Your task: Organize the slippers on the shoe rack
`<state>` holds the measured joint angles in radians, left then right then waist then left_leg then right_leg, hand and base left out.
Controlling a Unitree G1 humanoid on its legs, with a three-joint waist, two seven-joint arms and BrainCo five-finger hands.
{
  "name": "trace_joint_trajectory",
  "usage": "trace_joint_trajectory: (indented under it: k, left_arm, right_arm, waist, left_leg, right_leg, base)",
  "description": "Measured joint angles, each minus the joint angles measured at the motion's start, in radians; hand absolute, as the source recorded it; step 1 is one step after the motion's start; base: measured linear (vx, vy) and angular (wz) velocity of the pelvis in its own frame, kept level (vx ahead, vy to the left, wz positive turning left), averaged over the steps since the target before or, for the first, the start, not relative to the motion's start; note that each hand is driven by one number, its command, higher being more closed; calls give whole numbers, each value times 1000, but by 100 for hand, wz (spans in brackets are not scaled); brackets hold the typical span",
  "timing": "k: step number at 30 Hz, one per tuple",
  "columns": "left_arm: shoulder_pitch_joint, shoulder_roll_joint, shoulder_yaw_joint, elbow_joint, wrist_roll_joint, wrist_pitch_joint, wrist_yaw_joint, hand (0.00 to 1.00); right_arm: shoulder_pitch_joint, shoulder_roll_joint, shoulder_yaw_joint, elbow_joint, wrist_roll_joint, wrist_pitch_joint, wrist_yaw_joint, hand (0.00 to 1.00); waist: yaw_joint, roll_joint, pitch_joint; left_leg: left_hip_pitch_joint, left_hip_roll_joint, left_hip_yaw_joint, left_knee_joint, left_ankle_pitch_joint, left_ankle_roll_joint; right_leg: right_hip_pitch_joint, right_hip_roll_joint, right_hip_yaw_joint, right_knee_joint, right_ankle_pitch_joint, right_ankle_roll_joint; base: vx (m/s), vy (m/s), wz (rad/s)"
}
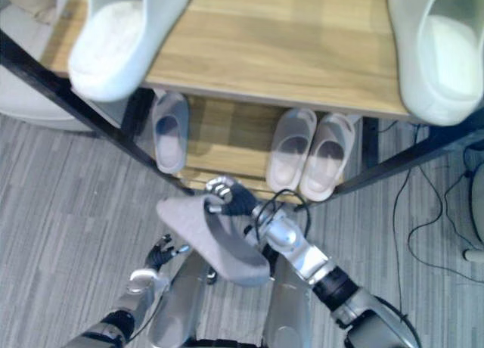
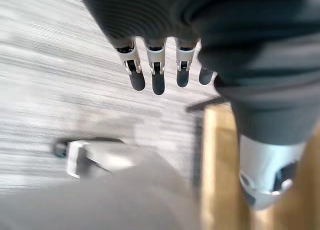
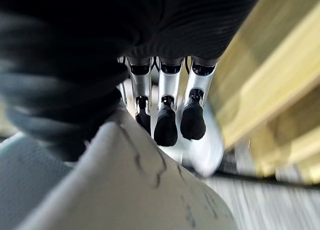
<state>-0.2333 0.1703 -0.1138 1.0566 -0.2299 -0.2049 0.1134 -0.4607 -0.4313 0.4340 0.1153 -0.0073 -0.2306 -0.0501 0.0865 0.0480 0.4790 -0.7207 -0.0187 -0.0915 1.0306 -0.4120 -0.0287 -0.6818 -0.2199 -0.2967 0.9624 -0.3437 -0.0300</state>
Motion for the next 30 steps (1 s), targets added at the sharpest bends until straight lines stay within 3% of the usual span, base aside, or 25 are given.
trace_joint_trajectory:
  k: [4,10,19,23,30]
  left_arm:
    - [4,-14,45,-3,-7,18,11,0]
    - [36,-49,135,-61,-6,23,17,0]
    - [54,-96,202,-167,-6,22,19,0]
    - [57,-106,207,-193,-6,21,21,0]
    - [58,-112,202,-209,-6,20,41,0]
  right_arm:
    - [-79,21,-128,19,-90,6,-130,100]
    - [-124,81,-207,14,-201,28,-223,100]
    - [-230,123,-354,9,-301,109,-332,100]
    - [-300,129,-361,22,-349,142,-370,100]
    - [-429,154,-375,182,-388,182,-402,100]
  waist:
    - [19,-5,38]
    - [33,-8,44]
    - [64,-10,43]
    - [75,-11,43]
    - [90,-15,40]
  left_leg:
    - [-106,-4,-9,99,-23,-3]
    - [-177,-5,-11,169,-43,-7]
    - [-266,-11,-28,214,-45,-15]
    - [-295,-13,-31,231,-44,-20]
    - [-338,-25,-50,244,-42,-33]
  right_leg:
    - [-93,-19,-12,105,-39,-15]
    - [-162,-31,-10,180,-69,-17]
    - [-238,-61,-32,241,-93,-24]
    - [-263,-73,-42,263,-102,-30]
    - [-293,-91,-59,288,-118,-26]
  base:
    - [-25,-21,13]
    - [-31,-11,1]
    - [-16,-19,6]
    - [-4,-18,8]
    - [-15,-9,10]
